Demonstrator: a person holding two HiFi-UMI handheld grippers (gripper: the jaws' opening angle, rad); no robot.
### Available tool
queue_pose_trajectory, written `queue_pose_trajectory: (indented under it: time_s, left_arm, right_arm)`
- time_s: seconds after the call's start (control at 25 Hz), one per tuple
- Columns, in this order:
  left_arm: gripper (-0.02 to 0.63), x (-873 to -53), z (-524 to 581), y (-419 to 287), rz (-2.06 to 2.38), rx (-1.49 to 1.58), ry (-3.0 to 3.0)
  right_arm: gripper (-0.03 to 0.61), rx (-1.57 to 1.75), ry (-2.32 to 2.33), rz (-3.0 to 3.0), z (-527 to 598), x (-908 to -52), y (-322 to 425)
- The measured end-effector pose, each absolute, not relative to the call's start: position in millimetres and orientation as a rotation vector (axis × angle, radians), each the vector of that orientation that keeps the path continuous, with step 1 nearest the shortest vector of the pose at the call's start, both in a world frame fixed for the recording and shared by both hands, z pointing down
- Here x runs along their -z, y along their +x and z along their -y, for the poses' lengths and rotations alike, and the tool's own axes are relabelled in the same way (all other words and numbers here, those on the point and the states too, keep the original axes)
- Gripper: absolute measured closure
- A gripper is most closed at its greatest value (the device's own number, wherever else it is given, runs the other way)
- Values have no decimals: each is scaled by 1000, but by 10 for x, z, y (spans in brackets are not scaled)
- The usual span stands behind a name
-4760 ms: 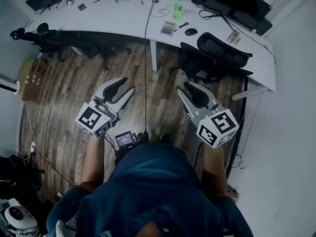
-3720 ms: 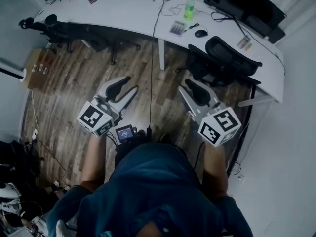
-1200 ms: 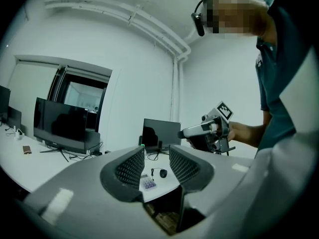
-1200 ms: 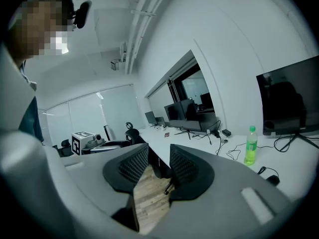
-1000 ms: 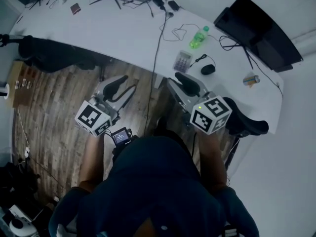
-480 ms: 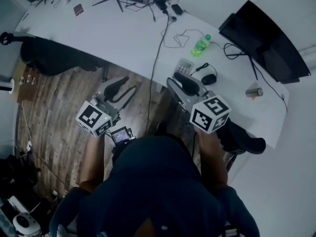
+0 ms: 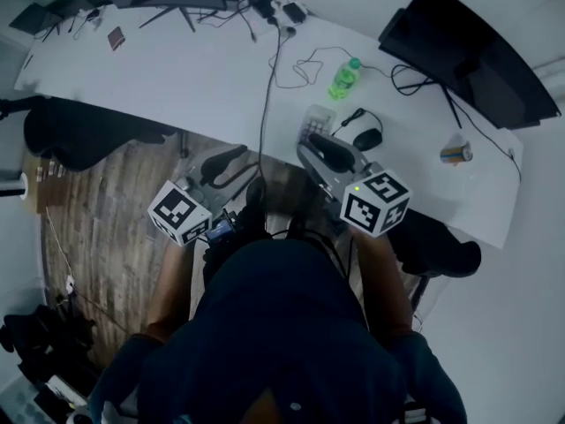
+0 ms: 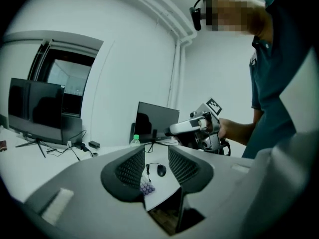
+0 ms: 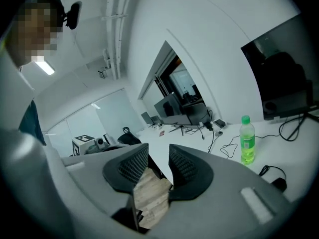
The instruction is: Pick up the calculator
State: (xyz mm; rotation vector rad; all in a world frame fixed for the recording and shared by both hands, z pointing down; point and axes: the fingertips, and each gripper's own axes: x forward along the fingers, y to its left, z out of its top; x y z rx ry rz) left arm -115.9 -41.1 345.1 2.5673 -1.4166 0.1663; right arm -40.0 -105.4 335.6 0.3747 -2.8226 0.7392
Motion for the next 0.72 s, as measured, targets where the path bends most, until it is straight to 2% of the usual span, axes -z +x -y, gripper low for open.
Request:
queue_pose_trajectory:
  time_s: [0.16,0.4,0.72]
  left_arm:
    - [469,-3561,781,-1143,1235,-200,2661]
    - [469,-3292,1409,-1153,999,-227,2820]
    - [469,-3562,1716,-958,748,-238,2822]
  right_arm:
    - [451,-751,551,2826,1304,-3334,-364]
    - [451,-772,785,2792,1653,-3141,-349]
    - [451,-826,1017,2731,1850,-3256,-141]
